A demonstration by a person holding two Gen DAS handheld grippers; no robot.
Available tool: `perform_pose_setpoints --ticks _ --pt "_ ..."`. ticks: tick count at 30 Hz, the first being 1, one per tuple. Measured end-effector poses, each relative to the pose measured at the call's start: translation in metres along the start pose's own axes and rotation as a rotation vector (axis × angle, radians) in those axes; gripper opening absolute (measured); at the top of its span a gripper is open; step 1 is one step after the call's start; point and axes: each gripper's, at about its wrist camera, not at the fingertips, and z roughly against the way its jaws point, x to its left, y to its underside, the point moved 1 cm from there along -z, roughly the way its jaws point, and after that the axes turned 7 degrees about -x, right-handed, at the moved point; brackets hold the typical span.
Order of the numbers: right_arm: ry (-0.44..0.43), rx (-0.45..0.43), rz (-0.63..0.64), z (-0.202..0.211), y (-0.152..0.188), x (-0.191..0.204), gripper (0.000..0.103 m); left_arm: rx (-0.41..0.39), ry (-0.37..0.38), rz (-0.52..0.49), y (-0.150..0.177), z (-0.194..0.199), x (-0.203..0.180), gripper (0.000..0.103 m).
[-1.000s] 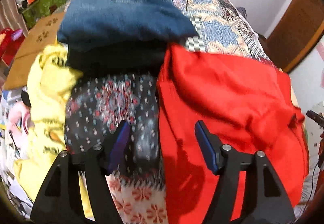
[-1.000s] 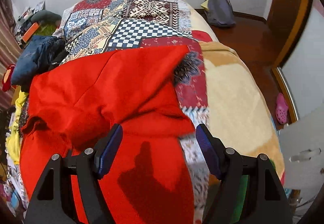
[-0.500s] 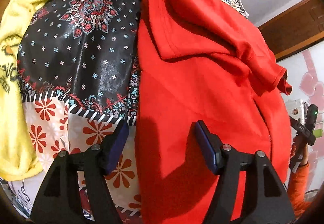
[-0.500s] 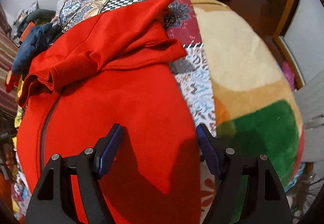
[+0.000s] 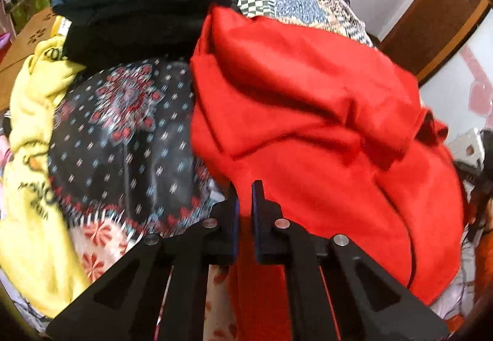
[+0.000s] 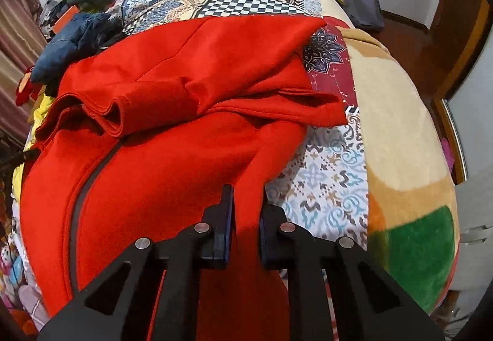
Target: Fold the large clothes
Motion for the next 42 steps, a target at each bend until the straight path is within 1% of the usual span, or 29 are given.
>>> perform_pose_setpoints --ticks 2,4,7,8,10,12,14,15,16,17,18,19,20,21,23,25,26,30,33,36,37,38,39,40,41,42 --pt "-0.011 -0.007 -0.034 0.001 -0.004 -0.005 0.011 -0.006 0.014 0.015 -0.012 -0.004 -0.001 0.005" --pt "-0.023 -0.026 -0.067 0.008 -0.011 -0.011 0.011 -0.043 0.012 0.009 -0.03 -0.003 -0.002 0.005" --pt "-0.003 -0.073 -0.072 0.017 -0.021 -0.015 0.011 -0.113 -0.03 -0.01 -0.059 -0.002 -0.005 0.005" --pt "0.003 -0.085 -0.082 0.018 -0.024 -0.017 0.011 -0.121 -0.041 -0.006 -0.065 -0.004 -0.003 0.005" --pt "0.011 -0.086 -0.095 0.013 -0.026 -0.018 0.011 -0.104 -0.041 0.03 -0.071 -0.013 0.004 0.005" --pt "0.013 -0.064 -0.099 0.003 -0.023 -0.017 0.011 -0.065 -0.005 0.074 -0.072 -0.023 0.01 0.005" --pt "0.008 -0.033 -0.095 -0.002 -0.018 -0.016 0.015 -0.028 0.005 0.103 -0.065 -0.027 0.014 0.006" --pt "0.009 -0.015 -0.098 -0.003 -0.013 -0.018 0.015 -0.008 0.005 0.099 -0.056 -0.025 0.016 0.01" --pt "0.006 -0.004 -0.107 -0.003 -0.011 -0.02 0.02 0.01 0.004 0.083 -0.049 -0.024 0.015 0.011" --pt "0.008 0.003 -0.117 0.0 -0.009 -0.023 0.027 0.022 -0.001 0.068 -0.041 -0.02 0.014 0.017" --pt "0.013 0.012 -0.137 0.002 -0.006 -0.027 0.031 0.037 -0.01 0.048 -0.033 -0.017 0.013 0.026" --pt "0.014 0.015 -0.155 0.005 -0.004 -0.031 0.04 0.046 -0.019 0.036 -0.026 -0.014 0.014 0.033" --pt "0.013 0.012 -0.18 0.011 0.0 -0.037 0.044 0.051 -0.032 0.027 -0.019 -0.009 0.015 0.047" --pt "0.011 0.005 -0.194 0.017 0.003 -0.04 0.044 0.05 -0.036 0.025 -0.012 -0.003 0.016 0.055" --pt "0.003 -0.001 -0.206 0.028 0.007 -0.044 0.044 0.053 -0.023 0.038 0.0 0.009 0.021 0.058" --pt "0.005 -0.001 -0.209 0.035 0.012 -0.045 0.045 0.075 -0.01 0.061 0.01 0.015 0.026 0.058" --pt "0.005 -0.001 -0.21 0.038 0.015 -0.046 0.048 0.087 0.001 0.069 0.015 0.018 0.027 0.058" --pt "-0.001 0.029 -0.204 0.039 0.026 -0.044 0.049 0.114 0.032 0.059 0.036 0.034 0.024 0.058" --pt "-0.018 0.067 -0.193 0.03 0.034 -0.039 0.049 0.14 0.066 0.041 0.04 0.022 0.009 0.058" --pt "-0.01 0.049 -0.184 0.028 0.038 -0.037 0.051 0.163 0.073 0.014 0.047 0.008 -0.004 0.058" --pt "-0.011 0.044 -0.187 0.029 0.037 -0.036 0.053 0.162 0.064 0.005 0.05 0.005 -0.007 0.058" --pt "-0.013 0.043 -0.186 0.029 0.036 -0.035 0.05 0.154 0.061 0.001 0.05 0.004 -0.009 0.057" --pt "-0.028 0.038 -0.17 0.03 0.035 -0.031 0.047 0.138 0.066 -0.008 0.049 0.005 -0.012 0.046" --pt "-0.039 0.033 -0.155 0.031 0.035 -0.027 0.034 0.129 0.081 -0.015 0.048 0.006 -0.015 0.036" --pt "-0.049 0.027 -0.131 0.032 0.033 -0.022 0.021 0.124 0.093 -0.025 0.046 0.007 -0.018 0.016" --pt "-0.059 0.024 -0.108 0.033 0.031 -0.016 0.015 0.117 0.092 -0.042 0.044 0.008 -0.022 0.006"
